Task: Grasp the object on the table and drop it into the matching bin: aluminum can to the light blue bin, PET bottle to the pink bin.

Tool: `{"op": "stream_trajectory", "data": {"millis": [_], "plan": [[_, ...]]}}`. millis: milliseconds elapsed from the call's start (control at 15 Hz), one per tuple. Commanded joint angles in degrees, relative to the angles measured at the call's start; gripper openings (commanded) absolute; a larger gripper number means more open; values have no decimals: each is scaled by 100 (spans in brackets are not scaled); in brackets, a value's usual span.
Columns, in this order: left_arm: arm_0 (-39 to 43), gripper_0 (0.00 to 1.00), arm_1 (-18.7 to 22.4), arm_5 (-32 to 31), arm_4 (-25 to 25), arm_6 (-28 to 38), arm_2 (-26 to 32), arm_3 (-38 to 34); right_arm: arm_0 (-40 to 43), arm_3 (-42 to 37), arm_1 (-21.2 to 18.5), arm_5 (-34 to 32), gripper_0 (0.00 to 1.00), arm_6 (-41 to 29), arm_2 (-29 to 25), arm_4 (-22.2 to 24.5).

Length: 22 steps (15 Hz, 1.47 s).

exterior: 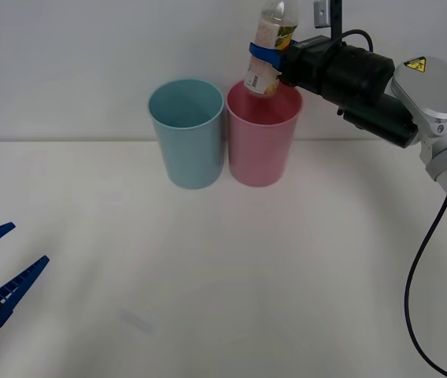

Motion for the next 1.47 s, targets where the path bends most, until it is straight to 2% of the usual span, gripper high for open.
{"op": "stream_trajectory", "data": {"millis": [67, 600, 800, 1067, 1467], "plan": [[0, 100, 0, 0, 0, 0, 0, 0, 0, 0, 1, 2, 100, 15, 0, -10], [0, 100, 0, 0, 0, 0, 0, 0, 9, 0, -8, 11, 100, 68, -9, -10], [0, 100, 0, 0, 0, 0, 0, 0, 79, -97, -52, 20, 100, 138, -18, -142], [0, 100, 0, 0, 0, 0, 0, 0, 668, -888, -298, 20, 100, 130, -264, -168], [0, 100, 0, 0, 0, 0, 0, 0, 2312, -2505, -808, -7, 100, 174, -949, -159]]}}
